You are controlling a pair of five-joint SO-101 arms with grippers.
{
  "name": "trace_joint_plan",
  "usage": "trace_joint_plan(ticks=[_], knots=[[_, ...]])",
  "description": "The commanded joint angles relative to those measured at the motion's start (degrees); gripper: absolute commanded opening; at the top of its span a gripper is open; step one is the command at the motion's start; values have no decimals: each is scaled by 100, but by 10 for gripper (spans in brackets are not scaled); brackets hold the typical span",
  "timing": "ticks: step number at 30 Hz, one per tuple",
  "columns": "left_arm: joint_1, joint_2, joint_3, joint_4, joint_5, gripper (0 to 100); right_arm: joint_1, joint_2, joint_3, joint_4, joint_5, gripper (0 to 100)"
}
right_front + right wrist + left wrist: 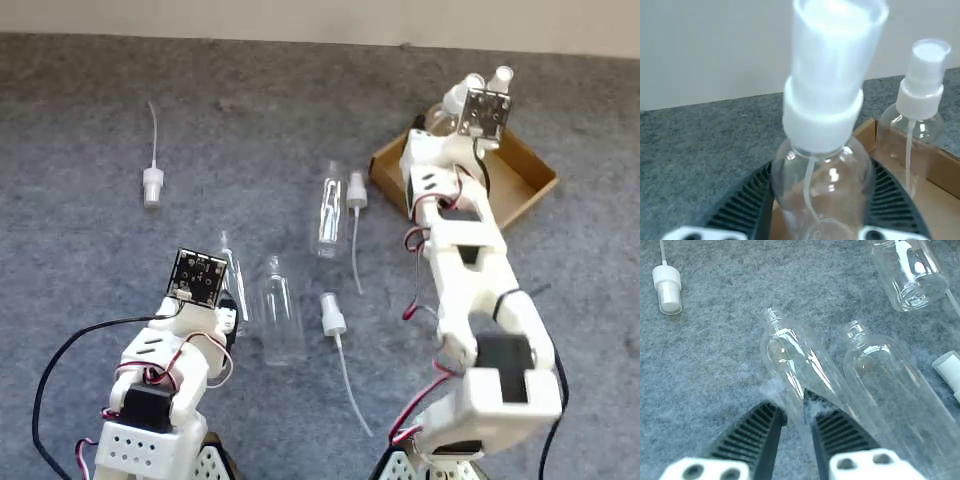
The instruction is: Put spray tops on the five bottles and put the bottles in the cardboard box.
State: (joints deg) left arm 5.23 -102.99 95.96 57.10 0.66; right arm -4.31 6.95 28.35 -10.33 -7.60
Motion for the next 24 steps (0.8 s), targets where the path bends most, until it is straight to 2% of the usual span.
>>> trace_joint_plan(ticks=[1,8,20,24], knots=[[75,-84,127,-26,-53,7,75,303,-831,-154,-44,199],[75,-84,127,-26,-53,7,48,971,-1349,-154,-44,199],[75,-84,127,-26,-53,7,48,1288,-1367,-163,-70,200],[75,-84,127,-26,-53,7,48,1429,-1341,-734,-70,200]])
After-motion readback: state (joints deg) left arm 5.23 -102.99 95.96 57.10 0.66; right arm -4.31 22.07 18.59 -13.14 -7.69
